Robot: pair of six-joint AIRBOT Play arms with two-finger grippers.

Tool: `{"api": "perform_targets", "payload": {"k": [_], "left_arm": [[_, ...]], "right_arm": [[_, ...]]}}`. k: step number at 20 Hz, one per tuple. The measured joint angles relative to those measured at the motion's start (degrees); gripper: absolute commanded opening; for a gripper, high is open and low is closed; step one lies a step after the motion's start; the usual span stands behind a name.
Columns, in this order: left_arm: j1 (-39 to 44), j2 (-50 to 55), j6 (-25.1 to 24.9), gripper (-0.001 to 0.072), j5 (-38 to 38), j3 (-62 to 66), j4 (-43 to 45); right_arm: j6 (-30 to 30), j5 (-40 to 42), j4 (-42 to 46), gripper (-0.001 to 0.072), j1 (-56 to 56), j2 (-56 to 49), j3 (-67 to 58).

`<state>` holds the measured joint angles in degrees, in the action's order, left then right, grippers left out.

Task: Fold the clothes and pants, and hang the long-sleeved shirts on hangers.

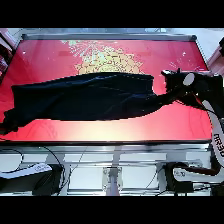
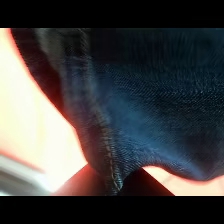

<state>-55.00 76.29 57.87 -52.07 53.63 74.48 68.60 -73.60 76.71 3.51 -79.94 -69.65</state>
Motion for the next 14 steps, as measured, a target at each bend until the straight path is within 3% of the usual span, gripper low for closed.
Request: {"api": "perform_targets", "payload": {"k": [9, 14], "left_arm": [[-2.9, -15.0, 10.0, 0.0029, -4.4, 11.9, -1.0], [-2.5, -13.9, 11.3, 0.0029, -14.4, 13.3, -0.1]], "right_arm": [[0.6, -14.3, 1.5, 0.0029, 17.8, 5.2, -9.7], [0.6, -18.3, 2.3, 0.0029, 29.7, 8.3, -4.7]]}}
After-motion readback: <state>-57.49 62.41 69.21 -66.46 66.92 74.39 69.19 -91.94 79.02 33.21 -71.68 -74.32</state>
